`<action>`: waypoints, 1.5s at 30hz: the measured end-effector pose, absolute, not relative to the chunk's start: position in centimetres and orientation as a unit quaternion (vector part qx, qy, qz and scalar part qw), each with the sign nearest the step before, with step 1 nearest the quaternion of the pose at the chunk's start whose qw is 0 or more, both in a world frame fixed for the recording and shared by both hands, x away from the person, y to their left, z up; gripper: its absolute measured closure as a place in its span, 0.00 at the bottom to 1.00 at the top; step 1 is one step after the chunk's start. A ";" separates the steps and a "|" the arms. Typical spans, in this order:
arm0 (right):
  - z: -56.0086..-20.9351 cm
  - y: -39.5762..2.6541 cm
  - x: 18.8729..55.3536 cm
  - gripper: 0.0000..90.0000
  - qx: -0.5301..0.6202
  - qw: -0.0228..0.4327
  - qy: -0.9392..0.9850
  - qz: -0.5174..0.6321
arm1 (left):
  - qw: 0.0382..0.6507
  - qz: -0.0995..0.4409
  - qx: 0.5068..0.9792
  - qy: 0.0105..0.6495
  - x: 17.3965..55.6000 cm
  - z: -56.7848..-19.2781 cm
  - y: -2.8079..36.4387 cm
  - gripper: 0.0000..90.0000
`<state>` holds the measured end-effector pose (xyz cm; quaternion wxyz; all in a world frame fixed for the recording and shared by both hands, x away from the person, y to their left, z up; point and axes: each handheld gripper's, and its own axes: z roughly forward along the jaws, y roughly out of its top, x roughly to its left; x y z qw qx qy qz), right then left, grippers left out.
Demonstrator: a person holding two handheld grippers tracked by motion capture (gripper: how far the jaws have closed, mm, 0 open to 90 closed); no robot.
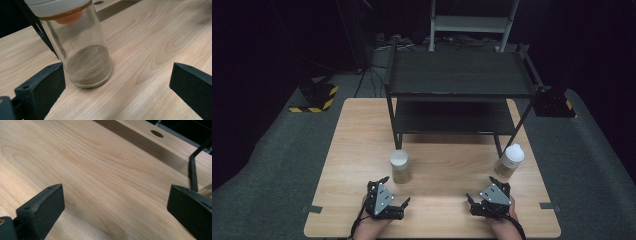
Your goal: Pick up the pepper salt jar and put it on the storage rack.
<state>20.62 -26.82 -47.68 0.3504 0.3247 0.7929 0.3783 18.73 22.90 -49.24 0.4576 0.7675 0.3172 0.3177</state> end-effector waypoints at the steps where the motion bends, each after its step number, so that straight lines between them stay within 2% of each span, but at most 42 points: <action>1: -47.6 -26.8 20.7 0.00 0.324 0.348 0.794 0.378 | 0.457 0.318 0.768 0.317 18.7 -49.2 22.9 0.01; 29: -47.3 -27.1 21.0 0.00 0.321 0.331 0.802 0.379 | 0.464 0.307 0.768 0.317 19.0 -49.2 23.4 0.01; 45: -47.3 -27.3 21.1 0.00 0.324 0.327 0.801 0.383 | 0.483 0.310 0.749 0.331 18.1 -48.2 24.3 0.01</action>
